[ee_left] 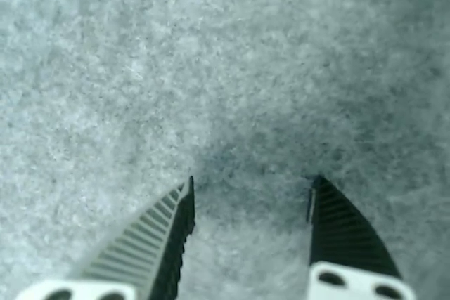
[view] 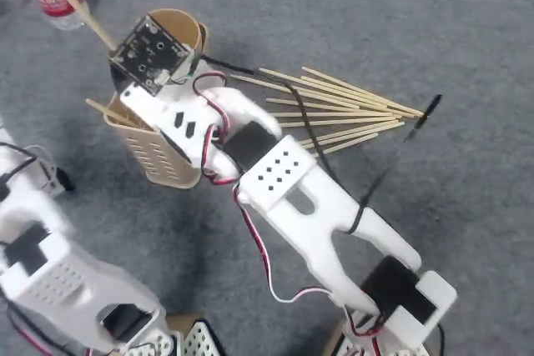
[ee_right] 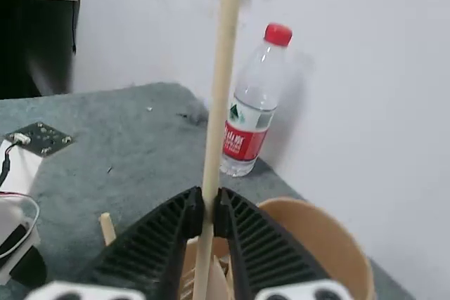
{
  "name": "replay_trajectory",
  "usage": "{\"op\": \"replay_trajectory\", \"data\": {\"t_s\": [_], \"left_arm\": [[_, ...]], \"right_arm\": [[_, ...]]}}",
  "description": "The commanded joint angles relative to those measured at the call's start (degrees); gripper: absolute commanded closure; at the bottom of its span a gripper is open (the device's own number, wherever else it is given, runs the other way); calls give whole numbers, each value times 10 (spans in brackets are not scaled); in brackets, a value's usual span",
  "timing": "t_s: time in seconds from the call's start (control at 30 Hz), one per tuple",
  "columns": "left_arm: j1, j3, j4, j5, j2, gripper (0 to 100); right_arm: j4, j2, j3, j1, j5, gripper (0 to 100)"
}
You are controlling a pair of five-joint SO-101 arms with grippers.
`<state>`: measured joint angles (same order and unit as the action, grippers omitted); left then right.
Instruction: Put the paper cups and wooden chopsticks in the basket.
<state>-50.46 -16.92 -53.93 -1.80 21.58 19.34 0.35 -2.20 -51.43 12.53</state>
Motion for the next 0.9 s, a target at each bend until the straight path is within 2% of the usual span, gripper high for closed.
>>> {"op": "replay_trajectory", "data": {"t_s": [0.0,0.1,0.27,0.4,0.5,0.6,0.7,0.8,0.87], "left_arm": [[35,-11,3,32,10,728],[35,-11,3,33,10,728],[35,-11,3,33,10,728],[34,-11,-13,33,7,728],[33,-6,-37,33,4,728],[32,15,-84,33,4,728],[34,31,-132,33,4,728],[35,34,-140,33,7,728],[34,33,-140,33,10,728]], "right_arm": [[-39,-5,11,-4,-15,991],[-55,-4,34,-4,-15,969],[-5,-29,50,-15,-18,771],[48,-89,49,-5,-17,801],[111,-179,49,54,-16,824],[218,-248,52,152,-15,813],[303,-245,54,255,4,812],[349,-189,54,327,98,814],[364,-132,53,354,186,814]]}}
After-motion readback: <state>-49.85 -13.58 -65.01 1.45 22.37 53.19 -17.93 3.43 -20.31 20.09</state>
